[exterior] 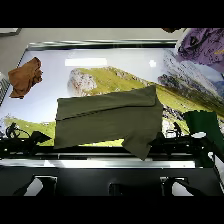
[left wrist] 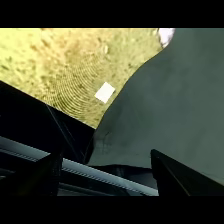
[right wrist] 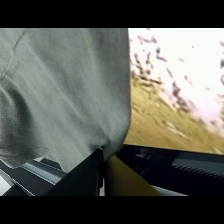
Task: Fold the clothes and pants, and hang the long-sleeved shirts on hangers.
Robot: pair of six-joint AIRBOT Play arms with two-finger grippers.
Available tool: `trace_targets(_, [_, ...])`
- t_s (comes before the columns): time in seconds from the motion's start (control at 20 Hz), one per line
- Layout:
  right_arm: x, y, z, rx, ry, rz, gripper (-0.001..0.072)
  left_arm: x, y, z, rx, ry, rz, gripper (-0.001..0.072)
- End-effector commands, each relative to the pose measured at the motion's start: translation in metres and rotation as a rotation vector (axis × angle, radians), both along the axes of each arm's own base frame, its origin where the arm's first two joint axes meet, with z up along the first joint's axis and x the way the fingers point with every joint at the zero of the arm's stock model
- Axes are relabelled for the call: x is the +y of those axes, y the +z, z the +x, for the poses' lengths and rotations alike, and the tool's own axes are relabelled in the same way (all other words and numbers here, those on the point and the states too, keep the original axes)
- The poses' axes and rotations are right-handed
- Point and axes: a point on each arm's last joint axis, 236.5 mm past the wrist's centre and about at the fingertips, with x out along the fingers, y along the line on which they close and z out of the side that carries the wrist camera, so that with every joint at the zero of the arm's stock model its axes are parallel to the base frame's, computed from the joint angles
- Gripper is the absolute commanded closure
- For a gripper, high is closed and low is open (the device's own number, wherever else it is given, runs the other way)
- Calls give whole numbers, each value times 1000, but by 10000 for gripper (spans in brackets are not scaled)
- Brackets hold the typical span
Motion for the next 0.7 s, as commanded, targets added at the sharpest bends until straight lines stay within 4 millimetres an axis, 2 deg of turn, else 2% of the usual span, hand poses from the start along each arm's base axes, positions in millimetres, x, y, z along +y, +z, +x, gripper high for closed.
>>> trace_targets(0.0, [0, 0, 0, 1, 1, 1, 684, -12, -17, -15, 44, -1, -57, 83])
trace_targets(0.3, [0, 0, 0, -3, 2, -1, 684, -15, -32, -20, 103, 8, -96, 92])
trace_targets(0.6, [0, 0, 0, -1, 4, 1, 684, -21, -37, -8, 80, 11, -123, 115])
trace_targets(0.65, [0, 0, 0, -3, 4, 0, 684, -23, -39, -8, 85, 3, -123, 239])
